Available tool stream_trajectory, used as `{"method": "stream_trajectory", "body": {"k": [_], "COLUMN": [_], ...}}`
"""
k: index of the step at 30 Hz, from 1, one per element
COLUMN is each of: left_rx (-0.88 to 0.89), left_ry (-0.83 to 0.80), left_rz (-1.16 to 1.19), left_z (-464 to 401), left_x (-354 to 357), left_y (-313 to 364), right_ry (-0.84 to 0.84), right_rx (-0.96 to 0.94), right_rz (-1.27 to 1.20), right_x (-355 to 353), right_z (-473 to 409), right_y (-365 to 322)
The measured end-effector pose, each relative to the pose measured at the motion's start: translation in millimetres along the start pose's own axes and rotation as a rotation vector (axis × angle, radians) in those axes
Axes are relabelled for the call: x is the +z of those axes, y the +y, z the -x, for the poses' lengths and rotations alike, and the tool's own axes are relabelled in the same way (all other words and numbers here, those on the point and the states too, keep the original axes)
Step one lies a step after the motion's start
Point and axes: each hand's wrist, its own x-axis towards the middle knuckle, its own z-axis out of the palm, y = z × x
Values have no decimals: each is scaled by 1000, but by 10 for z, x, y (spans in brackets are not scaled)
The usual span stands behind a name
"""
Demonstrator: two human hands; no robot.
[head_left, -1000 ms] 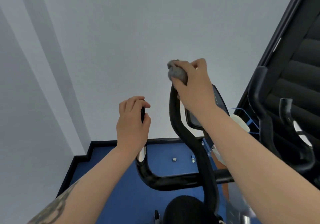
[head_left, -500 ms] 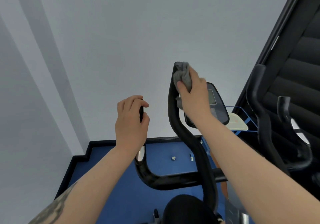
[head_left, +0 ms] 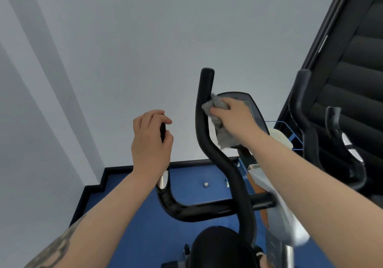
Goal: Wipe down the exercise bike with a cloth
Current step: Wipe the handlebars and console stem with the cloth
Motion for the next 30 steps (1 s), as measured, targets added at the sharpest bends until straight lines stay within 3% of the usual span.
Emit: {"method": "stream_trajectory", "body": {"k": [2,5,8,10,12,13,16,18,21,23,26,30], "left_rx": [-3,-17,-21,-25,-30,-35,-49,-79,-160,-202,-192,-187], "left_ry": [-1,-9,-14,-16,-25,-31,-66,-88,-137,-155,-144,-239], "left_rz": [4,8,18,14,-2,-10,-36,-36,-15,3,20,89], "left_z": [-4,5,13,14,11,13,-1,-34,-50,20,263,696], "left_x": [-8,-23,-24,-26,-39,-45,-70,-87,-114,-123,-160,-275], "left_y": [6,21,33,37,50,59,89,119,211,327,541,809], "right_ry": [83,38,-207,-373,-322,-254,-175,-239,-377,-309,-240,-523], "right_rx": [-29,-38,24,133,179,132,-43,-101,8,26,-74,78], "right_rz": [-58,99,365,258,22,40,408,502,378,188,273,279], "right_x": [-17,148,8,-197,-237,-181,70,4,-253,-236,-4,-364], "right_z": [-52,93,304,320,272,258,401,524,447,354,419,423], "right_y": [-103,-118,21,22,-37,-68,-42,61,126,96,96,244]}}
